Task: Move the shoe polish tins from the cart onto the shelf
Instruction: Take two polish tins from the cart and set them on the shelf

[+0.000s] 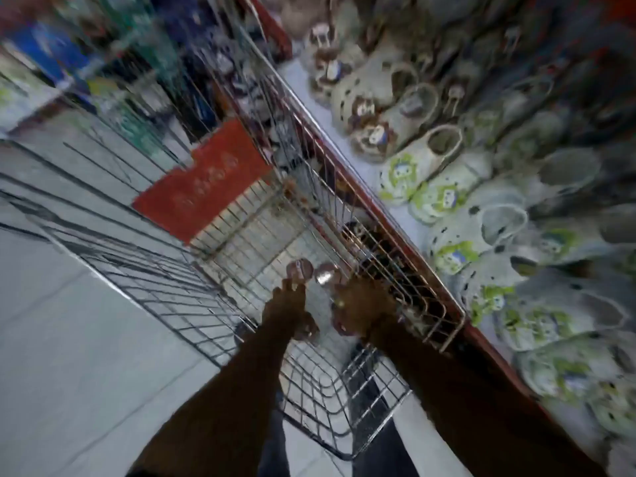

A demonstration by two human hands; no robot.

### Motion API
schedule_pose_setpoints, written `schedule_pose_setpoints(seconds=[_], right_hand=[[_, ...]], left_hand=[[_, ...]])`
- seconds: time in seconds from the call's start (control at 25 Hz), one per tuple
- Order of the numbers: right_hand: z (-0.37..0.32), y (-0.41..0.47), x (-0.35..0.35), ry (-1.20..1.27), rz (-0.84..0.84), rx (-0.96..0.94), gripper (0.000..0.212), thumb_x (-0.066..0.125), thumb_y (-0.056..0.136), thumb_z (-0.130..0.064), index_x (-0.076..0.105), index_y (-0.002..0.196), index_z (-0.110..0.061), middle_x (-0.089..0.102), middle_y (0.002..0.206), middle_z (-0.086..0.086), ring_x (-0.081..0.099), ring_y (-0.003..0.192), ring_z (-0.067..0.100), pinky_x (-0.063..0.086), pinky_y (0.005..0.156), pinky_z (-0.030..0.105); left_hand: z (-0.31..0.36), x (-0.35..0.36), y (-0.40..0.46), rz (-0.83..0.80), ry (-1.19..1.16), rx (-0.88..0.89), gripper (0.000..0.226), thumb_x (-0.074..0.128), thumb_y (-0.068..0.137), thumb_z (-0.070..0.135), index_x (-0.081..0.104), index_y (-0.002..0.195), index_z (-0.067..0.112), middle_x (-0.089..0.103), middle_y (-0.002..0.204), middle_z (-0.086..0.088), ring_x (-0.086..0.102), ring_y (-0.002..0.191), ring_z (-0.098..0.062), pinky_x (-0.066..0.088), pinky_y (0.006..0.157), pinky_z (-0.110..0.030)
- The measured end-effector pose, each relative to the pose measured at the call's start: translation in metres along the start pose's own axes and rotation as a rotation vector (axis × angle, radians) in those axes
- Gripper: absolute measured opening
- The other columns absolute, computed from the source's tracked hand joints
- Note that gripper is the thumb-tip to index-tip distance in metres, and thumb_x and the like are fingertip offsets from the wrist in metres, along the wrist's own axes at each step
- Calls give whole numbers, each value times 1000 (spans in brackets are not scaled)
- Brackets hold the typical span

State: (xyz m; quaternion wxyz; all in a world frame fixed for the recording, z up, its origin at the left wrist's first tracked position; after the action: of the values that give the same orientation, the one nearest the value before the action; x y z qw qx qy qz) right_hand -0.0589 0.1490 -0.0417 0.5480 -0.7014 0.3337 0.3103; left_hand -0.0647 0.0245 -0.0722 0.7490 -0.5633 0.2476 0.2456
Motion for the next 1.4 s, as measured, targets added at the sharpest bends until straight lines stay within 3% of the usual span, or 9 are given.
schedule_pose_setpoints(seconds=[0.08, 0.16, 0.28, 0.44, 0.68, 0.92, 1.04, 1.24, 1.4], right_hand=[[16, 2, 75, 25, -239, 129, 43, 51, 101, -32, 54, 142, -20, 54, 147, 12, 48, 139, 29, 38, 117, 47], [26, 0, 111, 81, -319, 212, 41, 57, 99, -22, 53, 140, -19, 51, 147, 13, 48, 136, 32, 43, 112, 48], [32, 16, 115, 100, -212, 242, 36, 58, 95, -13, 54, 130, -21, 48, 140, 18, 49, 127, 41, 50, 99, 52], [27, 7, 92, 76, -208, 257, 60, 75, 84, -20, 46, 137, -24, 42, 143, 15, 49, 126, 40, 53, 97, 50], [-14, -21, -77, 206, 95, 160, 71, 81, 73, -39, 52, 136, -23, 53, 134, 12, 58, 118, 38, 56, 95, 47], [-20, -103, -304, 293, 639, 67, 77, 83, 60, -50, 64, 128, -19, 64, 113, 13, 65, 101, 40, 57, 84, 46], [3, -173, -388, 267, 851, 81, 82, 67, 56, -64, 66, 128, -25, 67, 110, 8, 68, 101, 35, 59, 84, 42], [91, -299, -463, 188, 1100, 304, 79, 65, 52, -72, 58, 124, -41, 68, 100, -3, 71, 95, 26, 58, 79, 35], [179, -354, -475, 65, 1011, 567, 77, 70, 53, -70, 58, 120, -32, 74, 105, 2, 71, 98, 30, 56, 79, 36]], left_hand=[[-1, 62, 14, -120, 24, -30, 66, 65, 94, 26, 34, 151, 13, 32, 154, -21, 47, 133, -44, 50, 104, -52], [-1, 92, 19, -129, 100, -22, 59, 64, 93, 16, 39, 147, 14, 34, 150, -20, 52, 127, -44, 54, 99, -52], [-2, 98, 40, -16, 160, -15, 50, 60, 93, 4, 47, 141, 13, 40, 144, -21, 61, 114, -41, 59, 88, -46], [-3, 85, 37, -53, 208, 16, 65, 72, 86, 10, 42, 143, 17, 39, 148, -20, 57, 122, -42, 57, 92, -49], [-13, -87, -33, 261, -21, 102, 80, 80, 65, 37, 46, 135, 20, 57, 130, -10, 60, 111, -35, 55, 80, -45], [46, -294, -138, 659, -195, 413, 68, 78, 59, 39, 59, 122, 21, 66, 115, -3, 64, 101, -29, 54, 77, -35], [114, -360, -190, 814, -234, 641, 65, 79, 59, 33, 61, 120, 23, 66, 116, -2, 61, 106, -25, 50, 88, -34], [275, -410, -260, 919, -262, 989, 67, 77, 60, 37, 64, 124, 21, 67, 123, 1, 59, 113, -20, 46, 100, -31], [395, -409, -263, 798, -192, 1044, 61, 75, 56, 34, 61, 113, 17, 69, 105, -3, 62, 99, -27, 53, 83, -36]])
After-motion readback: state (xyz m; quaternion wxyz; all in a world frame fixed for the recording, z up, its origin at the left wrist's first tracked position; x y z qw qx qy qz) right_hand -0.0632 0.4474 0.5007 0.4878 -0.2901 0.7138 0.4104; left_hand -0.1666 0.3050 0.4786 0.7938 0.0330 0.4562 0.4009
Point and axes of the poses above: each hand's wrist, its own y-axis towards the middle knuckle, its own x-axis out of the palm, z = x × y, the point moved 10 cm from there along y, towards the middle knuckle
